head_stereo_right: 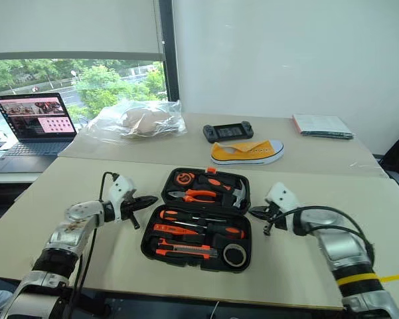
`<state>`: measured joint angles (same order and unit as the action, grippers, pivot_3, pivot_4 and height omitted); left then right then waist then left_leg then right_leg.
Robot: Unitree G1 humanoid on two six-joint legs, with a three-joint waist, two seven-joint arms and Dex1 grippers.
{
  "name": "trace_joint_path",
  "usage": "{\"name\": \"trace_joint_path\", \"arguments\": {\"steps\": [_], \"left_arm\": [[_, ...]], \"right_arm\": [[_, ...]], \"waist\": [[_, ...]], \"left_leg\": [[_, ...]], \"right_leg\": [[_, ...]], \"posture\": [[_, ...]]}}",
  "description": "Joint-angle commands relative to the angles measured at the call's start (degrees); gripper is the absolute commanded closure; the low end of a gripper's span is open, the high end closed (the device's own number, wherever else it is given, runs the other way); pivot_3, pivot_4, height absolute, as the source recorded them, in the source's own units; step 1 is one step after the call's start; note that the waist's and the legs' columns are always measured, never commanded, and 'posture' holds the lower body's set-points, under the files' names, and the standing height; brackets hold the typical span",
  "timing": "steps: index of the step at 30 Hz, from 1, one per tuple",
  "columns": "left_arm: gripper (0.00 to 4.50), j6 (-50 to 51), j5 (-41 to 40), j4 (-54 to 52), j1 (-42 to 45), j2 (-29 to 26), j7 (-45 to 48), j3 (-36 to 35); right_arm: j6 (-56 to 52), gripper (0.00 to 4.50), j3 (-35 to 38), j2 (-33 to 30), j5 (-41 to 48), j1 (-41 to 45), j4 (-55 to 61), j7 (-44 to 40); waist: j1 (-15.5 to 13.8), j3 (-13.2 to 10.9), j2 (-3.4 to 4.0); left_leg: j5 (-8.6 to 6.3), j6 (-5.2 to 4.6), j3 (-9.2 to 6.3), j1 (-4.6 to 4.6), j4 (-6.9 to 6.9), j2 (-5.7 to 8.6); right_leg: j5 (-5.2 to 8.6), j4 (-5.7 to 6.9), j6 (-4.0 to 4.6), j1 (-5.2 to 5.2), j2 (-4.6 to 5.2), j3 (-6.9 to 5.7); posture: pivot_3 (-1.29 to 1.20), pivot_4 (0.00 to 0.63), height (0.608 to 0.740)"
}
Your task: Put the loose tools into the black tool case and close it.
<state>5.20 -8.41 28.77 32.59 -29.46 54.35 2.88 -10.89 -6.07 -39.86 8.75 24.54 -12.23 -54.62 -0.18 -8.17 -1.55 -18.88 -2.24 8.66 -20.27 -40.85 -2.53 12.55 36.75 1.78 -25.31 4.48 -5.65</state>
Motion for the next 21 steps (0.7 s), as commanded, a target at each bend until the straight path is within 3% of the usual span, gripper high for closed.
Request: {"name": "trace_joint_path", "arguments": {"steps": [1, 8, 17, 21], "left_arm": [[4.40, -0.38, 0.02, -0.28, 0.45, 0.81, 1.77, 1.09], [4.40, 1.28, -2.60, -7.13, -4.43, -0.42, 6.88, 1.32], [4.40, 6.00, -6.28, -14.05, -10.61, -2.54, 3.16, -4.78], [3.37, 19.21, -9.61, -18.47, -10.34, -6.51, 2.92, -6.89]], "right_arm": [[1.37, 4.50, -0.08, 0.58, -0.09, 0.98, 0.96, -1.27], [-4.40, 4.50, 0.28, 0.08, 2.45, -3.11, 9.01, -3.61], [-9.46, 4.50, 5.10, -1.88, 4.68, -9.18, 13.75, -1.78], [-14.62, 3.43, 8.32, -6.07, 9.20, -10.04, 17.72, -5.26]], "waist": [[0.08, -0.01, 0.01], [0.35, -0.01, 0.02], [0.35, -0.02, 0.03], [0.35, -0.03, 0.05]], "left_leg": [[0.00, 0.00, 0.01, 0.00, 0.00, 0.00], [0.00, 0.00, 0.01, 0.01, 0.00, -0.04], [-0.01, 0.00, -0.02, 0.03, 0.00, -0.05], [0.00, 0.00, -0.07, 0.03, -0.06, -0.05]], "right_leg": [[0.00, 0.00, 0.00, -0.01, 0.00, 0.00], [0.00, 0.01, 0.00, -0.02, 0.02, 0.03], [0.01, 0.03, 0.01, -0.01, 0.07, 0.10], [0.00, 0.09, 0.02, 0.02, 0.13, 0.18]], "posture": [[0.00, 0.150, 0.740], [0.00, 0.150, 0.740], [0.00, 0.150, 0.740], [0.00, 0.150, 0.740]]}}
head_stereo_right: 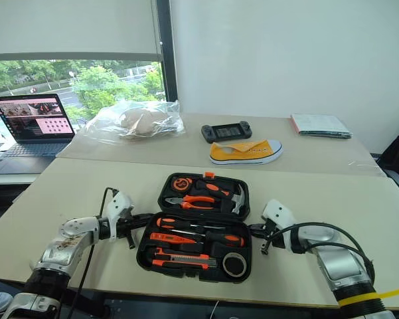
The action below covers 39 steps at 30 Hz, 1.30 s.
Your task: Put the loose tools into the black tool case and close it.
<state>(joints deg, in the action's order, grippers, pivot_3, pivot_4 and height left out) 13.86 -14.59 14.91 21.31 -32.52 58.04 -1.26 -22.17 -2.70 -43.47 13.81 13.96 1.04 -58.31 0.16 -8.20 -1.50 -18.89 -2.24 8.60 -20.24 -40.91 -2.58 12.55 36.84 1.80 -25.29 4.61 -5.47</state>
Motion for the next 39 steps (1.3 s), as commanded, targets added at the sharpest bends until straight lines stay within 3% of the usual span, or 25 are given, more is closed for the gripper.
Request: {"name": "trace_joint_path", "arguments": {"steps": [1, 4, 7, 8, 10, 14, 18, 22, 25, 27, 28, 29, 30, 35, 37, 39], "left_arm": [[3.05, 14.86, -5.74, -5.43, 1.68, -4.55, 0.16, -3.41], [1.93, 24.79, -8.05, -5.65, 5.59, -7.35, 0.27, -3.50], [0.94, 32.10, -9.52, -2.93, 11.52, -7.17, -0.53, -2.94], [0.71, 33.72, -9.31, -1.88, 13.40, -6.89, -0.81, -2.21], [0.69, 36.33, -7.67, 1.21, 17.80, -5.36, -2.34, 0.21], [0.69, 37.07, -4.18, 6.27, 23.28, -1.32, -6.50, 3.59], [0.69, 37.28, -3.07, 7.61, 24.02, -0.25, -7.36, 5.11], [0.69, 36.52, -1.78, 8.60, 23.90, 0.54, -8.53, 5.80], [0.69, 36.92, -1.82, 8.27, 23.53, 1.15, -9.16, 5.76], [0.69, 37.41, -1.98, 8.28, 23.47, 1.78, -9.79, 5.58], [1.10, 37.21, -1.89, 8.54, 23.44, 2.11, -10.04, 5.64], [1.20, 36.91, -1.72, 8.97, 23.42, 2.36, -10.28, 5.72], [1.42, 36.90, -1.64, 9.44, 23.44, 2.62, -10.58, 5.67], [3.32, 37.47, -2.23, 10.66, 23.79, 3.63, -11.46, 4.07], [3.92, 37.36, -3.03, 11.08, 23.83, 3.99, -11.95, 2.57], [4.47, 36.97, -4.74, 10.58, 23.38, 4.44, -12.23, -0.07]], "right_arm": [[-6.83, 3.08, 6.31, -2.70, 6.41, 1.50, 5.48, -1.15], [-21.38, 1.95, 8.29, -3.67, 11.54, 5.62, 8.13, 1.78], [-35.38, 0.96, 4.69, -5.61, 10.99, 11.82, 8.34, 5.73], [-39.32, 0.72, 4.60, -4.79, 11.82, 14.24, 7.38, 7.00], [-46.49, 0.06, 4.46, -1.95, 12.68, 20.17, 3.25, 9.81], [-51.17, 0.02, 1.90, 2.35, 9.72, 28.01, -4.55, 15.51], [-49.85, 0.02, -0.83, 4.04, 7.62, 30.26, -8.02, 17.90], [-48.88, 0.02, -4.71, 3.54, 5.67, 30.49, -9.88, 17.97], [-49.35, 0.64, -5.54, 3.22, 5.14, 30.62, -10.89, 18.18], [-49.53, 1.39, -5.45, 3.60, 5.02, 30.91, -11.97, 18.62], [-49.39, 1.78, -5.74, 3.74, 4.93, 31.04, -12.42, 18.63], [-49.47, 1.91, -6.03, 3.88, 4.83, 31.15, -12.73, 18.74], [-49.96, 2.40, -6.43, 4.13, 4.83, 31.36, -13.17, 18.78], [-51.69, 4.19, -6.65, 5.89, 5.18, 32.93, -15.82, 19.25], [-51.41, 4.50, -6.49, 6.58, 5.07, 33.80, -16.89, 19.44], [-48.75, 4.50, -5.16, 7.32, 5.13, 34.09, -16.97, 19.53]], "waist": [[-0.01, 0.00, 0.00], [0.16, -0.01, -0.01], [0.15, -0.01, -0.01], [0.09, -0.01, -0.01], [0.05, 0.00, -0.01], [0.02, 0.00, -0.01], [0.33, 0.00, -0.01], [0.56, 0.02, 0.02], [0.58, 0.02, 0.02], [0.43, 0.02, 0.02], [0.36, 0.02, 0.02], [0.32, 0.03, 0.01], [0.28, 0.04, 0.02], [0.39, 0.05, 0.02], [0.52, 0.07, 0.04], [0.60, 0.07, 0.04]], "left_leg": [[0.00, 0.00, -0.04, 0.00, 0.00, 0.00], [0.03, 0.05, -0.08, 0.03, 0.00, -0.02], [0.04, 0.07, -0.12, 0.00, -0.01, -0.01], [0.04, 0.07, -0.13, 0.00, -0.02, 0.00], [0.04, 0.07, -0.15, 0.00, -0.02, 0.01], [0.05, 0.07, -0.13, -0.06, -0.02, 0.11], [0.05, 0.07, -0.12, -0.23, 0.13, 0.08], [0.07, 0.09, -0.06, -0.88, 0.07, 0.20], [0.09, 0.13, -0.05, -0.86, 0.05, 0.22], [0.09, 0.13, -0.06, -0.84, -0.02, 0.22], [0.10, 0.13, -0.07, -0.84, -0.07, 0.22], [0.09, 0.13, -0.07, -0.84, -0.12, 0.25], [0.10, 0.12, -0.08, -0.81, -0.14, 0.29], [0.17, 0.06, -0.09, -0.20, -0.13, 0.39], [0.16, 0.06, -0.16, 0.20, -0.05, 0.39], [0.17, 0.04, -0.18, 0.20, -0.04, 0.40]], "right_leg": [[0.00, 0.00, 0.00, 0.01, 0.00, 0.01], [0.00, 0.05, 0.00, 0.02, -0.04, 0.03], [-0.02, 0.12, 0.03, 0.00, -0.03, 0.03], [-0.02, 0.11, 0.04, 0.00, -0.03, 0.02], [-0.02, 0.09, 0.06, 0.03, -0.04, 0.01], [-0.03, 0.07, 0.08, 0.00, -0.08, -0.02], [-0.03, 0.13, 0.07, -0.13, -0.15, -0.03], [-0.03, 0.24, 0.05, -0.89, -0.15, -0.24], [-0.03, 0.26, 0.04, -0.87, -0.14, -0.29], [-0.02, 0.25, 0.04, -0.84, -0.09, -0.28], [-0.02, 0.24, 0.03, -0.83, -0.06, -0.28], [-0.02, 0.23, 0.03, -0.82, -0.01, -0.27], [-0.02, 0.23, 0.02, -0.80, 0.05, -0.25], [-0.05, 0.30, -0.03, -0.18, 0.20, -0.18], [-0.04, 0.26, -0.05, 0.25, 0.30, -0.11], [-0.04, 0.26, -0.06, 0.24, 0.46, -0.02]], "posture": [[0.00, 0.150, 0.740], [0.00, 0.150, 0.740], [0.00, 0.150, 0.740], [0.00, 0.150, 0.740], [0.00, 0.150, 0.740], [0.00, 0.150, 0.740], [0.00, 0.150, 0.740], [0.00, 0.150, 0.740], [0.00, 0.150, 0.740], [0.00, 0.150, 0.740], [0.00, 0.150, 0.740], [0.00, 0.150, 0.740], [0.00, 0.150, 0.740], [0.00, 0.150, 0.740], [0.00, 0.150, 0.740], [0.00, 0.150, 0.740]]}}
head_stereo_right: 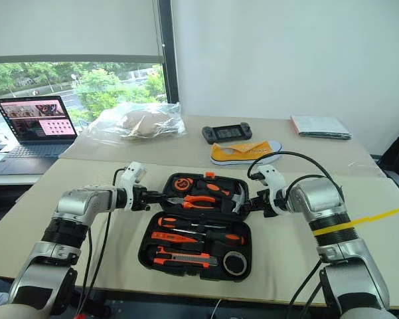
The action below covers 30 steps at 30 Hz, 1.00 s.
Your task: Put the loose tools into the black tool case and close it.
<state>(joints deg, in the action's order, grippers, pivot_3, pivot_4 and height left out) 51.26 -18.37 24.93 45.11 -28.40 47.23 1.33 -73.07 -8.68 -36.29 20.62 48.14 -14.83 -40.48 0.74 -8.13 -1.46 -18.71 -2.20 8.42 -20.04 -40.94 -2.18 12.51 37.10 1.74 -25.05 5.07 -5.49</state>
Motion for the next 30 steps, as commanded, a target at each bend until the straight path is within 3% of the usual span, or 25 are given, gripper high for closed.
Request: {"name": "trace_joint_path", "arguments": {"steps": [1, 6, 10, 15, 18, 20, 22, 24, 30], "left_arm": [[4.47, -1.18, -1.98, -0.33, -0.88, 0.58, -1.24, -4.08], [4.47, -12.08, -4.46, -6.03, -5.18, 1.05, 1.30, -8.78], [4.47, -24.73, -5.56, -11.10, -10.61, 0.22, 5.76, -11.40], [4.47, -50.30, 0.88, -15.17, -21.39, -2.82, 13.73, -8.47], [4.47, -60.27, 2.90, -15.17, -24.97, -3.70, 15.64, -7.48], [4.47, -74.54, 8.34, -12.49, -29.22, -6.60, 18.80, -4.40], [4.47, -82.51, 10.76, -9.44, -31.56, -8.66, 20.43, -2.32], [4.50, -84.36, 10.41, -7.43, -32.08, -9.52, 20.52, -1.73], [2.50, -83.67, 8.76, -4.88, -32.15, -11.70, 18.98, -2.31]], "right_arm": [[4.61, 4.50, 1.54, 0.16, -1.39, -0.46, -0.21, 0.96], [23.19, 4.50, 6.10, -0.71, 0.69, -6.72, 10.29, -5.53], [46.12, 4.50, 7.05, -4.29, -3.43, -16.50, 18.88, -10.81], [77.23, 4.50, 6.61, -8.69, -15.52, -28.96, 16.33, -8.30], [87.81, 4.50, 6.91, -9.13, -19.25, -32.72, 13.72, -5.97], [96.80, 4.50, 6.24, -9.82, -24.61, -35.77, 10.10, -2.34], [101.65, 4.50, 5.21, -10.39, -26.87, -37.78, 7.68, -1.59], [104.04, 3.68, 4.46, -10.46, -27.10, -38.80, 5.94, -1.76], [105.74, 1.77, 5.64, -11.72, -25.92, -41.53, 4.81, -1.87]], "waist": [[0.08, 0.00, 0.00], [0.11, -0.04, 0.01], [0.03, -0.13, 0.03], [0.07, -0.13, 0.04], [-0.03, -0.13, 0.04], [-0.05, -0.13, 0.04], [-0.12, -0.13, 0.09], [-0.31, -0.09, 0.16], [0.02, -0.13, 0.19]], "left_leg": [[0.01, -0.01, 0.00, 0.00, -0.01, 0.00], [0.17, 0.09, -0.03, -0.20, 0.02, 0.01], [0.21, 0.17, -0.02, -0.46, 0.20, 0.02], [0.22, 0.16, 0.11, -0.98, 0.23, 0.23], [0.22, 0.16, 0.12, -0.94, 0.23, 0.21], [0.22, 0.15, 0.10, -0.91, 0.20, 0.19], [0.20, 0.15, 0.13, -0.37, 0.30, 0.17], [0.16, 0.10, 0.07, 0.27, 0.55, 0.15], [0.10, -0.03, 0.14, 0.75, 0.97, 0.05]], "right_leg": [[0.00, 0.02, 0.00, 0.00, 0.07, 0.00], [-0.04, 0.06, 0.03, -0.24, 0.19, 0.00], [-0.05, 0.04, 0.06, -0.63, 0.08, -0.03], [-0.03, -0.03, 0.04, -1.19, -0.13, -0.35], [-0.01, -0.13, 0.00, -1.11, -0.08, -0.34], [-0.01, -0.08, 0.00, -1.07, -0.03, -0.32], [0.03, -0.08, -0.01, -0.57, 0.06, -0.18], [0.23, -0.27, -0.22, 0.08, 0.20, -0.08], [0.37, -0.33, -0.41, 0.36, 0.43, 0.12]], "posture": [[0.00, 0.150, 0.740], [0.00, 0.150, 0.740], [0.00, 0.150, 0.740], [0.00, 0.150, 0.740], [0.00, 0.150, 0.740], [0.00, 0.150, 0.740], [0.00, 0.150, 0.740], [0.00, 0.150, 0.740], [0.00, 0.150, 0.740]]}}
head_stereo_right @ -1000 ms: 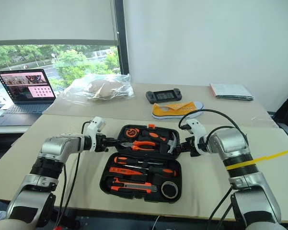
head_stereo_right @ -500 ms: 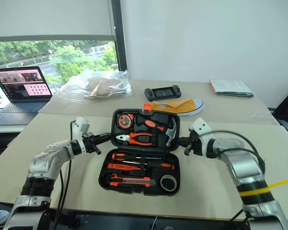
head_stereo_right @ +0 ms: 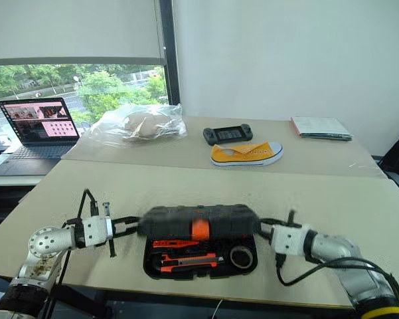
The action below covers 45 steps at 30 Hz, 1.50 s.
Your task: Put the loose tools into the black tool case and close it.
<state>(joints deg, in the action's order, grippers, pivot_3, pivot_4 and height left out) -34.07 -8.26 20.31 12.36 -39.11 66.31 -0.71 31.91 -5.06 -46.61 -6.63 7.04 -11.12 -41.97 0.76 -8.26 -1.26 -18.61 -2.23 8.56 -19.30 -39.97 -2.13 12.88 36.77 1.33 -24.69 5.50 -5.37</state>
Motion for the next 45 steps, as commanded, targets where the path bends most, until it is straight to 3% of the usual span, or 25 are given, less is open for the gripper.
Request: {"name": "trace_joint_path", "arguments": {"steps": [1, 2, 5, 6, 10, 13, 15, 24, 35, 40, 45], "left_arm": [[2.22, 2.82, -1.82, -0.13, 0.74, -1.22, -0.18, -0.49], [1.81, 4.33, -2.50, 0.15, 1.06, -1.34, -0.31, -0.91], [1.81, 9.03, -3.94, 0.22, 2.35, -1.16, -1.84, -2.21], [1.79, 10.56, -4.12, 0.27, 3.06, -1.09, -2.17, -2.33], [2.88, 17.52, -4.96, 1.90, 8.92, 0.69, -2.24, -0.92], [4.03, 20.01, -5.03, 3.00, 12.30, 2.35, -0.95, 0.41], [4.50, 20.49, -4.40, 4.04, 14.30, 3.40, 0.02, 1.46], [4.50, 22.88, -1.42, 10.43, 20.24, 5.27, 7.95, 7.80], [4.50, 27.80, -3.20, 5.25, 16.32, 6.40, 4.82, 4.30], [4.50, 32.52, -7.02, -1.00, 13.76, 6.44, 1.82, 0.58], [4.50, 37.65, -11.26, -6.07, 16.49, 6.34, 3.63, 0.00]], "right_arm": [[0.39, 1.46, 2.60, -1.65, 2.11, -0.84, 1.36, -0.51], [-0.44, 1.13, 3.54, -1.88, 3.41, -1.45, 1.98, -0.73], [-2.98, 1.13, 6.31, -2.97, 8.37, -4.44, 4.46, -2.54], [-4.57, 1.35, 7.65, -3.50, 10.72, -6.35, 6.01, -3.58], [-13.61, 2.61, 11.56, -7.18, 22.08, -19.88, 18.78, -10.59], [-20.08, 3.64, 11.58, -7.82, 23.41, -26.56, 27.52, -10.59], [-24.54, 4.40, 10.57, -7.71, 22.85, -29.08, 32.08, -10.21], [-41.36, 4.46, -1.79, -0.84, 14.83, -20.44, 40.20, -5.18], [-47.22, 4.46, -3.72, 8.57, 11.12, -1.54, 29.64, -1.91], [-44.56, 4.46, -1.31, 5.71, 11.79, -1.66, 27.53, -4.98], [-47.22, 4.46, 4.35, 2.14, 15.77, -8.51, 32.46, -7.32]], "waist": [[-0.05, -0.03, -0.05], [-0.08, -0.03, -0.06], [-0.60, -0.03, -0.06], [-0.70, -0.03, -0.06], [-1.99, -0.04, -0.05], [-1.63, -0.02, -0.09], [-1.32, -0.06, -0.18], [-0.99, -0.08, -0.59], [-0.02, -0.14, -0.85], [-0.64, -0.18, -0.81], [-1.54, -0.19, -0.81]], "left_leg": [[0.01, 0.02, -0.01, -0.01, 0.00, -0.02], [0.03, 0.04, -0.02, -0.03, -0.01, -0.06], [0.02, 0.04, -0.05, -0.04, -0.01, -0.07], [0.02, 0.03, -0.08, -0.07, -0.01, -0.07], [-0.02, -0.05, -0.15, -0.18, -0.02, -0.04], [-0.06, -0.12, -0.22, -0.23, -0.06, -0.04], [-0.09, -0.16, -0.21, -0.24, -0.09, -0.03], [-0.07, -0.12, -0.17, -0.28, -0.12, 0.00], [0.00, -0.05, -0.25, -0.89, -0.77, -0.09], [-0.04, -0.11, -0.29, -1.00, -0.81, -0.09], [-0.12, -0.25, -0.30, -1.08, -0.81, -0.02]], "right_leg": [[-0.03, 0.01, 0.06, 0.00, -0.02, -0.01], [-0.15, 0.00, 0.26, 0.00, -0.06, -0.06], [-0.20, -0.01, 0.35, 0.00, -0.08, -0.09], [-0.21, -0.02, 0.36, 0.00, -0.08, -0.11], [-0.18, -0.07, 0.32, 0.00, -0.13, -0.19], [-0.16, -0.15, 0.29, 0.04, -0.21, -0.21], [-0.15, -0.17, 0.26, 0.05, -0.18, -0.15], [0.10, -0.05, -0.16, -0.11, -0.38, -0.10], [-0.24, 0.19, 0.34, -0.51, -0.53, -0.14], [-0.30, 0.22, 0.45, -0.58, -0.46, -0.21], [-0.23, 0.10, 0.32, -0.56, -0.40, -0.31]], "posture": [[0.00, 0.150, 0.740], [0.00, 0.150, 0.740], [0.00, 0.150, 0.740], [0.00, 0.150, 0.740], [0.00, 0.150, 0.740], [0.00, 0.150, 0.740], [0.00, 0.150, 0.740], [0.00, 0.150, 0.740], [0.00, 0.150, 0.740], [0.00, 0.150, 0.740], [0.00, 0.150, 0.740]]}}
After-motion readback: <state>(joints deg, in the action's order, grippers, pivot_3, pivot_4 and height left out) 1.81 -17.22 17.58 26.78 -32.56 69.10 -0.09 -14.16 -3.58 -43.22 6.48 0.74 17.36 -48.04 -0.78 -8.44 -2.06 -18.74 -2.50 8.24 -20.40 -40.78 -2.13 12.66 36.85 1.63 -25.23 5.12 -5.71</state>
